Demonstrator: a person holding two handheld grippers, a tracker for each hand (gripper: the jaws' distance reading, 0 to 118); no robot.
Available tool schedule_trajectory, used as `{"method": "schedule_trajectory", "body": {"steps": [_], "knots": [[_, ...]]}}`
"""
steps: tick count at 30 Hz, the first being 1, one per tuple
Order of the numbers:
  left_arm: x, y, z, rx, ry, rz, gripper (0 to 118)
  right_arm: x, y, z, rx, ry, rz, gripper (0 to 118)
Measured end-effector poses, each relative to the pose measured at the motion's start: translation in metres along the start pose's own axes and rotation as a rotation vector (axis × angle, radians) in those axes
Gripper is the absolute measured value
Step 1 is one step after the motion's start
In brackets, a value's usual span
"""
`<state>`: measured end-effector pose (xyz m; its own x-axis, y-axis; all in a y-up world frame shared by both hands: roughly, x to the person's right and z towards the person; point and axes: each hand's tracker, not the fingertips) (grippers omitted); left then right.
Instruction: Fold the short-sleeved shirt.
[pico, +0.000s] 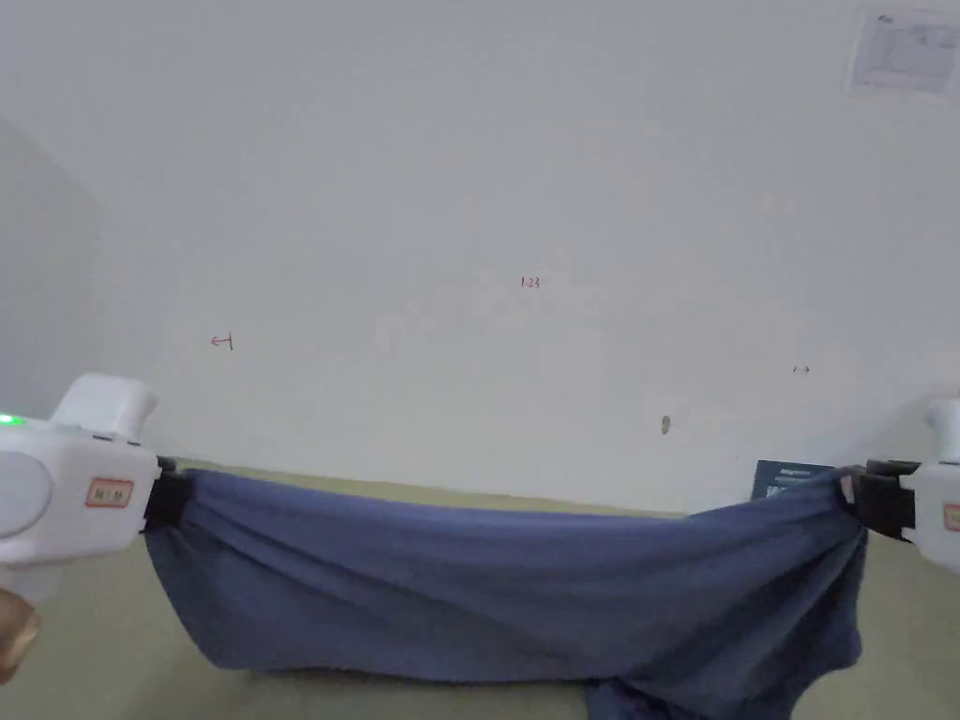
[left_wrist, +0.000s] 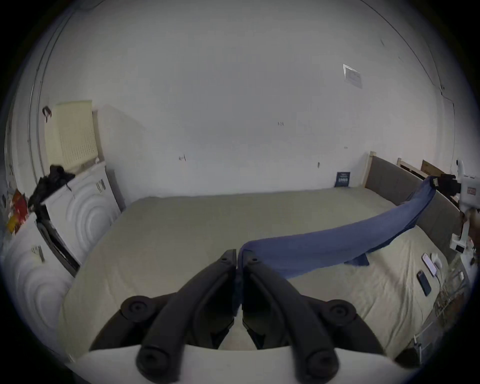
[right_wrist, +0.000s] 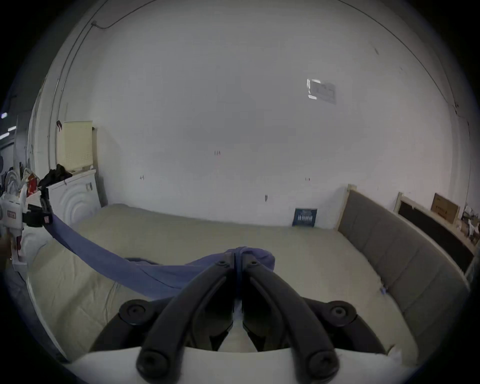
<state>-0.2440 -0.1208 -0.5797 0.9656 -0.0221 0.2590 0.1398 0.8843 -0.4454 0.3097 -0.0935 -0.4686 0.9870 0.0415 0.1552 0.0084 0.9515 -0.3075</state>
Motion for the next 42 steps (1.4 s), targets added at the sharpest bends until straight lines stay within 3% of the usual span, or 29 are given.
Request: {"method": "schedule_trajectory", "body": {"steps": [3, 11, 18, 20, 27, 29, 30, 31, 32, 33, 34, 37, 40, 41, 42], "knots": [[0.003, -0.044, 0.015, -0.046, -0.012, 0.008, 5, 0.005, -0.041, 0.024, -0.033, 0.014, -0.054, 4], [-0.001, -0.158, 0.028, -0.219, -0.102, 0.062, 5, 0.008, -0.172, 0.063, -0.202, 0.019, -0.066, 4], [-0.002, -0.253, 0.025, -0.333, -0.134, 0.105, 5, 0.019, -0.278, 0.081, -0.414, -0.002, -0.199, 4], [-0.003, -0.272, 0.023, -0.380, -0.157, 0.106, 5, 0.021, -0.293, 0.084, -0.444, 0.004, -0.231, 4], [-0.004, -0.305, 0.019, -0.397, -0.156, 0.171, 5, 0.016, -0.320, 0.079, -0.562, -0.021, -0.215, 4], [-0.005, -0.311, 0.019, -0.383, -0.153, 0.205, 16, 0.016, -0.327, 0.076, -0.548, -0.021, -0.206, 4], [-0.006, -0.311, 0.019, -0.383, -0.144, 0.216, 35, 0.009, -0.325, 0.081, -0.529, -0.032, -0.199, 7], [-0.007, -0.309, 0.020, -0.399, -0.116, 0.229, 74, 0.008, -0.324, 0.082, -0.516, -0.039, -0.191, 26], [-0.009, -0.307, 0.022, -0.416, -0.095, 0.245, 95, 0.007, -0.322, 0.083, -0.517, -0.050, -0.181, 58], [-0.011, -0.305, 0.027, -0.412, -0.106, 0.260, 103, 0.008, -0.317, 0.084, -0.538, -0.067, -0.166, 97], [-0.013, -0.300, 0.036, -0.389, -0.110, 0.283, 103, 0.007, -0.316, 0.086, -0.563, -0.079, -0.159, 118], [-0.009, -0.283, 0.064, -0.317, -0.075, 0.303, 103, 0.005, -0.299, 0.111, -0.446, -0.044, -0.169, 111], [0.000, -0.273, 0.085, -0.253, -0.059, 0.277, 100, -0.006, -0.291, 0.125, -0.421, -0.107, -0.157, 110], [0.006, -0.272, 0.091, -0.246, -0.055, 0.268, 94, -0.009, -0.290, 0.127, -0.426, -0.118, -0.160, 105], [0.010, -0.271, 0.095, -0.251, -0.057, 0.261, 81, -0.016, -0.288, 0.133, -0.443, -0.119, -0.169, 89]]}}
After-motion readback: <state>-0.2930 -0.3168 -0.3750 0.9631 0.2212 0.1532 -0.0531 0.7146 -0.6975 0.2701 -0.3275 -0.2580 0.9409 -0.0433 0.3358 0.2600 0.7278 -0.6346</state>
